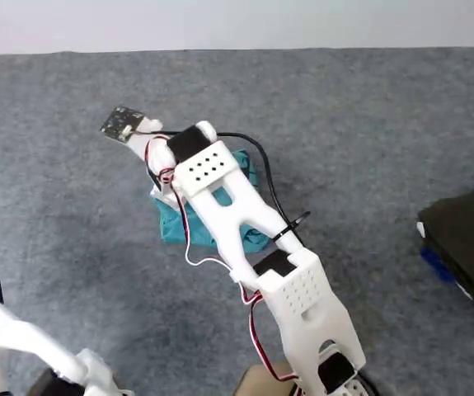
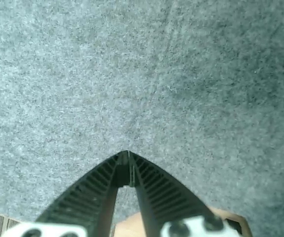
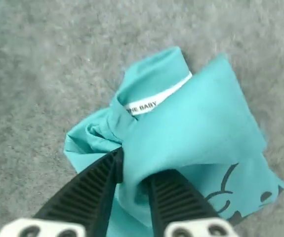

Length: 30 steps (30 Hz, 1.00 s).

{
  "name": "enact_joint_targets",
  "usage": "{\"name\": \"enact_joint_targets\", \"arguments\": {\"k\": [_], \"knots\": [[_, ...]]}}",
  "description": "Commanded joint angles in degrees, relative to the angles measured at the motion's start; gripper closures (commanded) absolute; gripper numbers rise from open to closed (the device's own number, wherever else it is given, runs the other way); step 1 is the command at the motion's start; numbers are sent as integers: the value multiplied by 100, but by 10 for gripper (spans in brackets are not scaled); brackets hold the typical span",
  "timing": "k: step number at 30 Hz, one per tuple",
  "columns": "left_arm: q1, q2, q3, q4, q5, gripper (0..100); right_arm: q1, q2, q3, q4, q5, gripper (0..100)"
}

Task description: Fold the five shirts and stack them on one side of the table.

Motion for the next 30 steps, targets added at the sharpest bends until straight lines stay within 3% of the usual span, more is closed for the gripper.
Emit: {"name": "enact_joint_targets", "arguments": {"k": [1, 3, 11, 19, 26, 30], "knots": [[44, -158, -198, -35, -35, 992, -110, -84, -281, -136, 105, 823], [44, -149, -198, -35, -35, 992, -101, -101, -299, -136, 105, 773], [53, -149, -198, -202, -35, 992, 136, -84, -765, 435, 123, 770], [62, -167, -198, -202, -35, 992, 1095, -57, -1257, 1376, 141, 773], [659, -193, -215, -167, -9, 992, 1613, -48, -1152, 1534, 167, 920], [949, -193, -224, -167, 176, 992, 1560, -48, -747, 1508, 413, 935]]}}
